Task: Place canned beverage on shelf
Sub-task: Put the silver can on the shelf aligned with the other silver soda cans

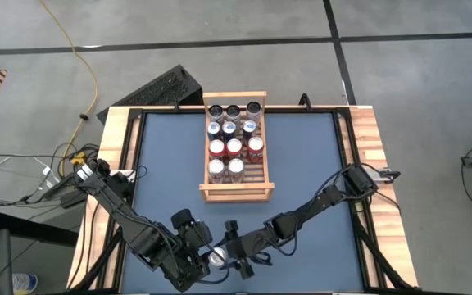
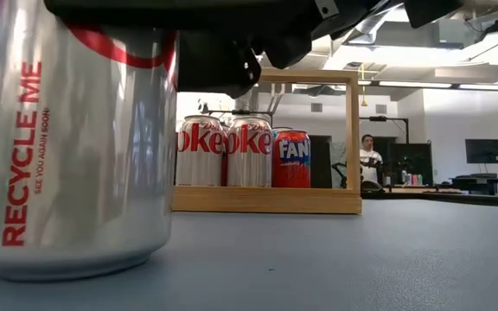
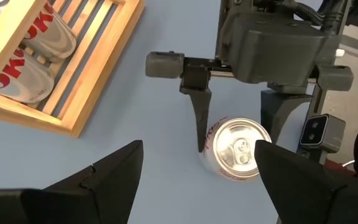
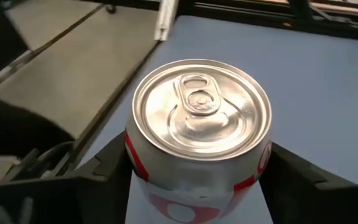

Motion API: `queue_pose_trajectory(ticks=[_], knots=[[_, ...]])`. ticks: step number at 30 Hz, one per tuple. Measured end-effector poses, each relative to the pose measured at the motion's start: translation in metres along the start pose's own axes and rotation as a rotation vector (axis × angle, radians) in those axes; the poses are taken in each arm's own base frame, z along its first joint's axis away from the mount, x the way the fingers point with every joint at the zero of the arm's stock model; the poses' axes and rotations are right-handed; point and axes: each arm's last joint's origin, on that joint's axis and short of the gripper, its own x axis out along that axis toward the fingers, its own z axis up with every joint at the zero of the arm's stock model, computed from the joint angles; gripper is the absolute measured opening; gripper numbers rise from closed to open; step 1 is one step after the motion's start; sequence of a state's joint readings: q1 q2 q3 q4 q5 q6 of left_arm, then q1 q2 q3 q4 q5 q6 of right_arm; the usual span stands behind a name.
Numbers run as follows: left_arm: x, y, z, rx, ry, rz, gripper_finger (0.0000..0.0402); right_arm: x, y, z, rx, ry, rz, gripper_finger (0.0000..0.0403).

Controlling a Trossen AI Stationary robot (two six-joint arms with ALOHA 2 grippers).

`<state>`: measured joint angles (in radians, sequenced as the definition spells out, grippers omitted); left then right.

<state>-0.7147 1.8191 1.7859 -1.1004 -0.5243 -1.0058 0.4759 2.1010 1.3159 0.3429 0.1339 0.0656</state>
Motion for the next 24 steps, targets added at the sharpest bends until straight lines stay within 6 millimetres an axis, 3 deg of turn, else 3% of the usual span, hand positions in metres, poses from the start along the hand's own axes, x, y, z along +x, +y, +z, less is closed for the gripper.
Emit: queue_pose_trajectory(ticks=[5,19,24], knots=[[0.000,0.000,0.000,-0.006,-0.008,0.005,0.0295,-0.001,0.002,-0.002,0.088,0.016,-0.096,0.0249],[0.000,0.002,0.003,-0.030,-0.105,0.064,0.0295,-0.017,0.034,-0.021,0.279,-0.001,-0.597,0.0246],[0.000,0.003,0.004,-0.061,-0.145,0.086,0.0295,-0.023,0.031,-0.030,0.327,0.019,-0.728,0.0245]])
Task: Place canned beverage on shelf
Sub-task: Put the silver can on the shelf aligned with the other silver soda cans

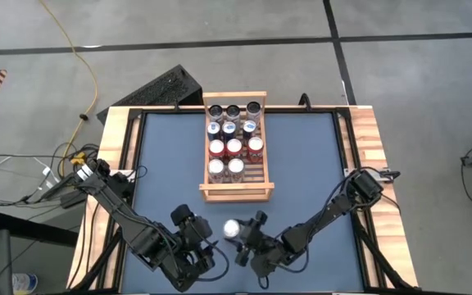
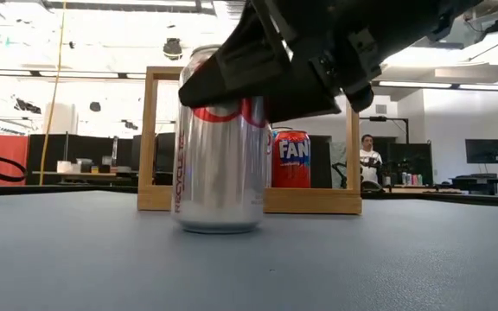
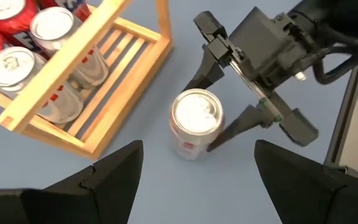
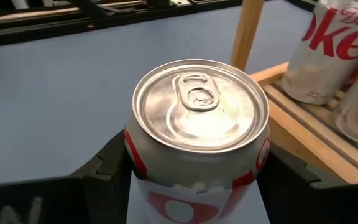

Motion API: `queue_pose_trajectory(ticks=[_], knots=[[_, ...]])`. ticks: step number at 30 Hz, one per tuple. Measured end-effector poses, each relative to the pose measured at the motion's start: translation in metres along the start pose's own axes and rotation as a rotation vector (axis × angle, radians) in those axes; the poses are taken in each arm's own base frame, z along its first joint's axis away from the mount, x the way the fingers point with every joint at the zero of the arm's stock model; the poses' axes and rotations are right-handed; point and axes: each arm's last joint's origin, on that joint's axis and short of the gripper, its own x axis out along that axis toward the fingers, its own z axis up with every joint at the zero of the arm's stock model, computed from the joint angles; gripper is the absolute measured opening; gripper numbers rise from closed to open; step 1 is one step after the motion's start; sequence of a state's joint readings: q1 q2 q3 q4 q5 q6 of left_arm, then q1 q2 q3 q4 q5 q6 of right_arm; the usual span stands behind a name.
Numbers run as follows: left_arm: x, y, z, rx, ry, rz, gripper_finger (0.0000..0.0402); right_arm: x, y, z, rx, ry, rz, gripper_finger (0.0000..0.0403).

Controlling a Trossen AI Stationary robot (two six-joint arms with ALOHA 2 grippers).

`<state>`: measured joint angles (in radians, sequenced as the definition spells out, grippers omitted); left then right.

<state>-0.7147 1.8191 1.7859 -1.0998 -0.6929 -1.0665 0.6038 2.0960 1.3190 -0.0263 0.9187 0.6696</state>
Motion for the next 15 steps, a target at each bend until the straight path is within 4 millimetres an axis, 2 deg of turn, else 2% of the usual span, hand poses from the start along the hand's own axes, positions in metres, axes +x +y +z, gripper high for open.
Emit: queue_pose_trajectory(ticks=[15], knots=[[0.0001,0.0007,0.0014,-0.016,-0.045,0.024,0.0295,0.0030,-0.0060,-0.0030,0.054,0.002,-0.060,0.0245]])
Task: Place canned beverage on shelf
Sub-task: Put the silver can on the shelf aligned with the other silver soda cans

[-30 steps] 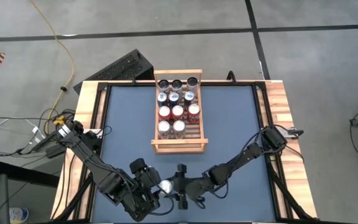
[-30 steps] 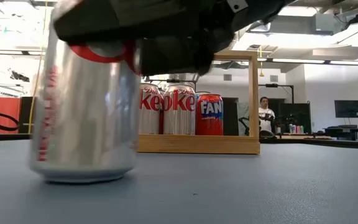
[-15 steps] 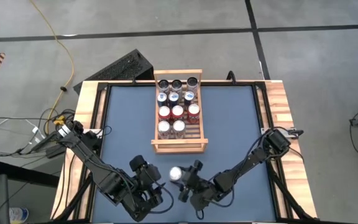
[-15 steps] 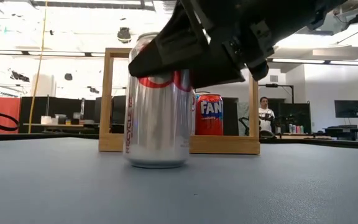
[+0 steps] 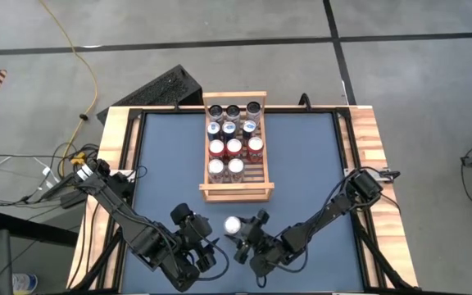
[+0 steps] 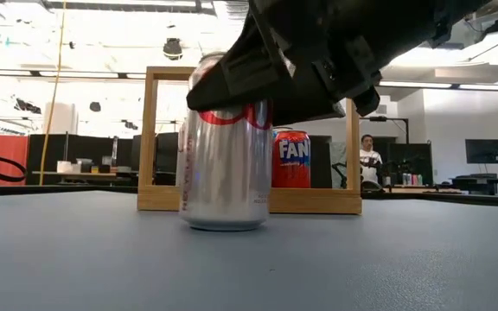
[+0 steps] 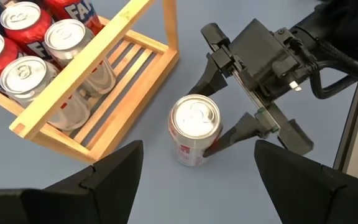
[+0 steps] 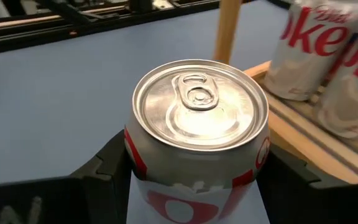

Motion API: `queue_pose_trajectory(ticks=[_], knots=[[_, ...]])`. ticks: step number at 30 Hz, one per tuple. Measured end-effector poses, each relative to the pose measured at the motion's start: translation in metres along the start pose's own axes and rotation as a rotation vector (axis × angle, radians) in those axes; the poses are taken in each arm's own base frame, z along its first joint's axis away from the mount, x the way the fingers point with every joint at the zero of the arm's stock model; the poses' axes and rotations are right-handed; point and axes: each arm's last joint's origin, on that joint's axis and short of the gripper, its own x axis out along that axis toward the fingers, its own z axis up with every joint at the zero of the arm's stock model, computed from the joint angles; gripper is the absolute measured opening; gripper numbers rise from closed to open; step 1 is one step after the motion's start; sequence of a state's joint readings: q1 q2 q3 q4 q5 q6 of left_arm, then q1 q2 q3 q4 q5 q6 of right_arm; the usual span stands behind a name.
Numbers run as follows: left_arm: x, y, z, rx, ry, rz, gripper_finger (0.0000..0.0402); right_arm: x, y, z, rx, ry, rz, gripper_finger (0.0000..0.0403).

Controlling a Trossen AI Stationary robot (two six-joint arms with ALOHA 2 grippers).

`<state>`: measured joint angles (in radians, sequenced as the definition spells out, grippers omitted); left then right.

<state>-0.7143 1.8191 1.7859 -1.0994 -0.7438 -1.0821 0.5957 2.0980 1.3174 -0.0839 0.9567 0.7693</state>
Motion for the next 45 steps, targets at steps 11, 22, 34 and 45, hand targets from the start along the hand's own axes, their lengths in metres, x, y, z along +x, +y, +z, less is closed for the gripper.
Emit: queue_pose_trajectory(ticks=[11,22,34,45], knots=[[0.001,0.000,0.001,-0.017,-0.002,0.002,0.0295,0.005,-0.005,0.001,-0.021,-0.034,-0.067,0.0245],[0.001,0.000,0.001,-0.018,-0.002,0.001,0.0295,0.014,-0.012,0.005,-0.025,-0.043,-0.110,0.0245],[0.001,0.000,0.001,-0.018,-0.002,0.001,0.0295,0.016,-0.013,0.006,-0.078,-0.005,-0.078,0.0262],[0.001,0.000,0.001,-0.018,-0.002,0.000,0.0295,0.021,-0.014,-0.007,-0.128,0.136,0.013,0.0339]])
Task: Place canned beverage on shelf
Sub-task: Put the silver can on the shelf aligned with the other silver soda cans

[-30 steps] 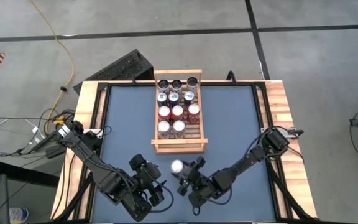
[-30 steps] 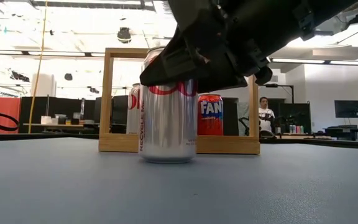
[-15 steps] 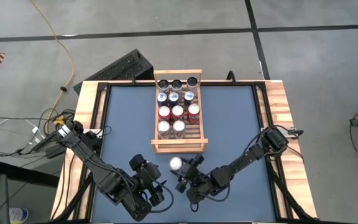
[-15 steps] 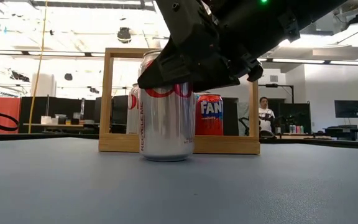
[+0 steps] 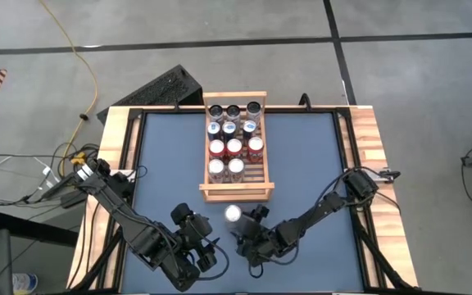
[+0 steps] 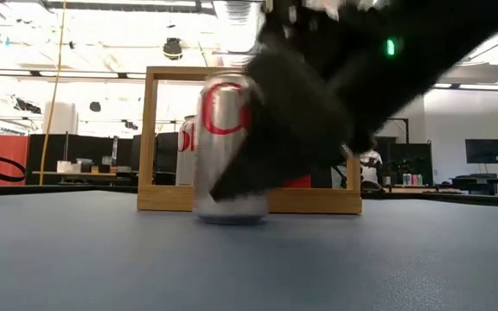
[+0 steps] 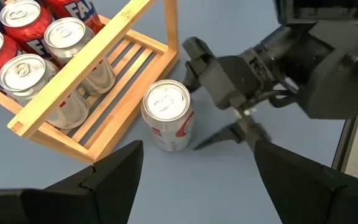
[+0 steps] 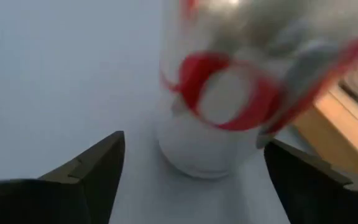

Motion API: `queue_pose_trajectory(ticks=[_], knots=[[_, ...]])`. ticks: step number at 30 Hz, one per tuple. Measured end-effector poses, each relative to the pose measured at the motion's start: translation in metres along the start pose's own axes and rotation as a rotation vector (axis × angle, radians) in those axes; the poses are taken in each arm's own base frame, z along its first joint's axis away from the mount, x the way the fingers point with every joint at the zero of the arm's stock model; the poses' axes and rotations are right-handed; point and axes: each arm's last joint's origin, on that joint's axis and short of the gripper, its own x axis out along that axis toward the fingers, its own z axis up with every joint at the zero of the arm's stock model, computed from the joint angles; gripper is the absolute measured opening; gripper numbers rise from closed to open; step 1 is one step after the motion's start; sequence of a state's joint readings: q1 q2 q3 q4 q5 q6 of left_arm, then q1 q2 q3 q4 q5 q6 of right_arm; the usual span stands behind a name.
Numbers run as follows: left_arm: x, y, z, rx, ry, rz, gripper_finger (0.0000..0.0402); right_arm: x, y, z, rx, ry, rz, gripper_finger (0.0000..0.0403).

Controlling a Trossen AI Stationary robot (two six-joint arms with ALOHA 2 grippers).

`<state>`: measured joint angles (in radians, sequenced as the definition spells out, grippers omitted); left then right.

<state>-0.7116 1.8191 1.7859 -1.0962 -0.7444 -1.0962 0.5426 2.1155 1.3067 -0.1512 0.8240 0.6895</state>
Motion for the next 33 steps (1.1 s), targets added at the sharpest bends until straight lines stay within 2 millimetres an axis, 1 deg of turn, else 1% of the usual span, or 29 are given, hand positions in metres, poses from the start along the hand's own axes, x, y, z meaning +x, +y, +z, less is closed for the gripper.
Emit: queue_pose_trajectory(ticks=[2,5,7,9,14,16,19,22,25,26,28,30,33], knots=[[0.000,0.000,0.000,0.004,0.000,0.000,0.0295,0.001,-0.001,0.002,0.032,0.021,0.025,0.0355],[0.000,-0.001,0.000,0.006,-0.005,-0.005,0.0295,-0.001,0.000,0.008,0.073,0.002,0.037,0.0367],[0.000,-0.001,0.001,0.001,-0.007,-0.009,0.0295,-0.002,0.001,0.006,0.060,0.009,0.033,0.0369],[0.000,-0.001,0.001,0.002,-0.007,-0.009,0.0295,-0.009,0.003,0.002,0.046,0.016,0.034,0.0367],[0.001,-0.001,0.002,0.028,-0.008,-0.006,0.0295,-0.038,0.003,-0.004,0.030,0.066,0.022,0.0363],[0.004,0.000,0.004,0.043,-0.012,0.004,0.0295,-0.053,0.000,-0.006,0.027,0.092,0.004,0.0363],[0.013,0.001,0.006,0.031,-0.072,0.056,0.0295,-0.079,-0.008,-0.009,0.036,0.135,-0.037,0.0363],[0.035,0.001,0.006,0.070,-0.071,0.058,0.0295,-0.102,-0.016,-0.016,0.037,0.167,-0.089,0.0363],[0.054,0.001,-0.005,0.153,-0.027,0.026,0.0295,-0.118,-0.020,-0.020,0.012,0.118,-0.126,0.0363],[0.061,0.000,-0.006,0.151,-0.035,-0.001,0.0295,-0.121,-0.021,-0.018,0.011,0.089,-0.129,0.0363],[0.066,0.000,-0.008,0.161,-0.032,-0.037,0.0295,-0.124,-0.021,-0.011,-0.003,0.039,-0.119,0.0363],[0.067,0.001,-0.009,0.187,-0.005,-0.053,0.0295,-0.124,-0.019,-0.004,-0.064,0.009,-0.092,0.0363],[0.063,0.000,-0.010,0.172,-0.009,-0.054,0.0295,-0.120,-0.016,0.002,-0.154,-0.006,-0.066,0.0363]])
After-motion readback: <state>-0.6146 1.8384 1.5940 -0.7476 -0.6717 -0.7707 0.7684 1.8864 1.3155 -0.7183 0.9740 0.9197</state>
